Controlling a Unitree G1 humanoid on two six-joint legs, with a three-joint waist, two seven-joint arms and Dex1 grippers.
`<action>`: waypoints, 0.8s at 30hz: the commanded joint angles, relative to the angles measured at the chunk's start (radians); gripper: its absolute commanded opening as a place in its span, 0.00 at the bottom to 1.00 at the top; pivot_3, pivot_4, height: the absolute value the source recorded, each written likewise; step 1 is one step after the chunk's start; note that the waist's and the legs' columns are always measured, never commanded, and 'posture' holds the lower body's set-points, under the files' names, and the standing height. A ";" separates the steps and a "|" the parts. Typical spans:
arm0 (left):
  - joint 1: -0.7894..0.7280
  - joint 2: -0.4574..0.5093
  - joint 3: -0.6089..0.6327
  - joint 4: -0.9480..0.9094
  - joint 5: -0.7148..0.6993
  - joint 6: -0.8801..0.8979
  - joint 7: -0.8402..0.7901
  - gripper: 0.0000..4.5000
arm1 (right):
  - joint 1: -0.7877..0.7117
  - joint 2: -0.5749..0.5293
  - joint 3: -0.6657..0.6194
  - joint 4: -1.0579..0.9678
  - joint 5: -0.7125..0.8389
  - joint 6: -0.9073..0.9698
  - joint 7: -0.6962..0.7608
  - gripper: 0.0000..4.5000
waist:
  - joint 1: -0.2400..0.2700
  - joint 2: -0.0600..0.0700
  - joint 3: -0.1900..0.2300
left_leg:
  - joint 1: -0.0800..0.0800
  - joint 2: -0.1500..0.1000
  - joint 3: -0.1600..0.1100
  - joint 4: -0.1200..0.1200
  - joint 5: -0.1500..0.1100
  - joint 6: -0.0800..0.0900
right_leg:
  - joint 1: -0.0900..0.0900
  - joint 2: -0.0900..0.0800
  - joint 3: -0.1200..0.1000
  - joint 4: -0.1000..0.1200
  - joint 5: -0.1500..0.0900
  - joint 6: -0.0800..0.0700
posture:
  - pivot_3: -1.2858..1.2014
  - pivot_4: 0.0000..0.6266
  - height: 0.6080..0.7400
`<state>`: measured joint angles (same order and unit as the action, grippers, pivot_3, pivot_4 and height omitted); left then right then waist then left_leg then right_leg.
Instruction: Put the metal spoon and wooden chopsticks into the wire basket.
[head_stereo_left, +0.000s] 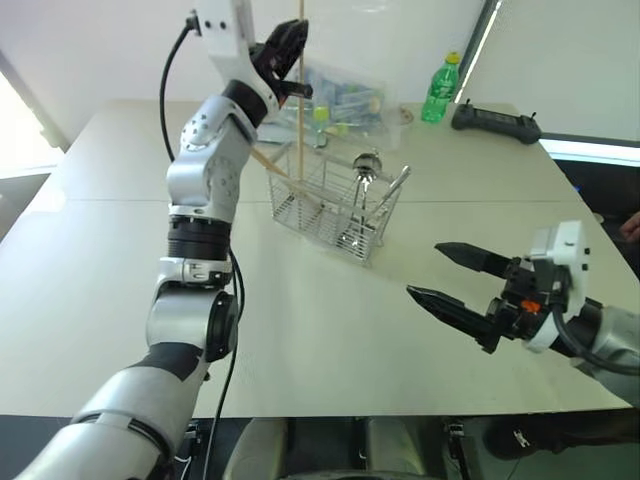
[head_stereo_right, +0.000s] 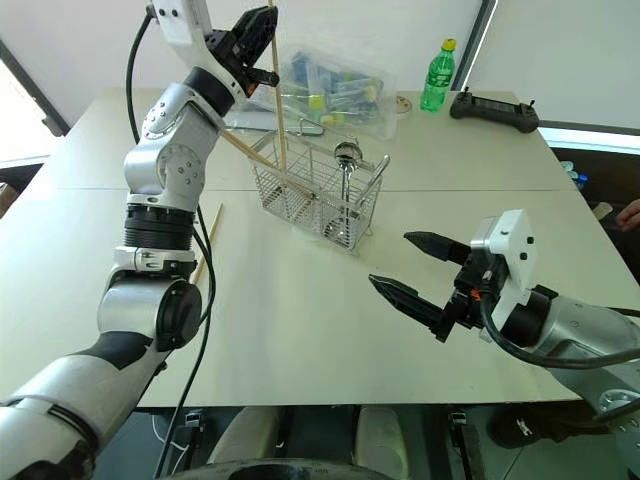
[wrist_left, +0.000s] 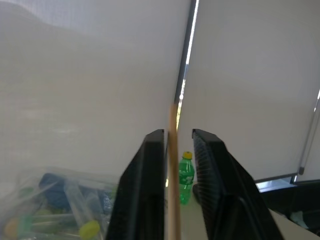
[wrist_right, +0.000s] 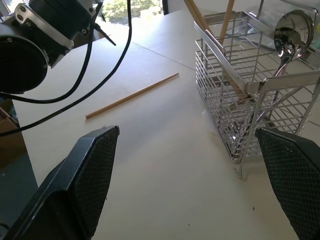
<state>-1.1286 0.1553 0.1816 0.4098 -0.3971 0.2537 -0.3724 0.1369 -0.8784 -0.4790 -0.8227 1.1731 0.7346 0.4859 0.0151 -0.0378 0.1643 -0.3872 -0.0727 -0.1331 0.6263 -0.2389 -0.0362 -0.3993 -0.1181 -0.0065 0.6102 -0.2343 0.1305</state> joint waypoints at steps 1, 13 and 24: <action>-0.018 0.005 0.017 -0.077 -0.031 0.018 0.003 0.55 | -0.018 0.000 -0.012 -0.013 0.023 -0.022 -0.006 1.00 | 0.000 0.000 0.000 | 0.000 0.000 0.000 0.000 0.000 0.000 | 0.000 0.000 0.000 0.000 0.000 0.000 | 0.52 0.24 0.89; -0.262 0.199 0.140 -0.017 -0.176 0.283 0.022 0.88 | -0.074 0.002 0.050 0.018 0.009 -0.016 -0.014 1.00 | -0.003 0.000 0.001 | 0.000 0.000 0.000 0.000 0.000 0.001 | -0.001 0.001 0.000 0.000 0.000 0.000 | 0.52 0.24 0.89; -0.453 0.520 -0.166 0.522 0.227 0.414 -0.038 0.88 | -0.072 -0.007 0.082 0.026 -0.031 -0.021 0.025 1.00 | 0.000 0.006 0.000 | 0.013 0.000 0.002 -0.004 -0.001 0.002 | 0.010 0.000 0.000 -0.001 -0.004 0.005 | 0.52 0.24 0.89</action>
<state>-1.5798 0.6673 0.0403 0.9016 -0.2125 0.6639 -0.3958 0.0671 -0.8793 -0.3870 -0.7807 1.1500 0.7338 0.4965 0.0153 -0.0320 0.1641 -0.3752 -0.0719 -0.1317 0.6220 -0.2404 -0.0346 -0.3897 -0.1180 -0.0066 0.6088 -0.2381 0.1352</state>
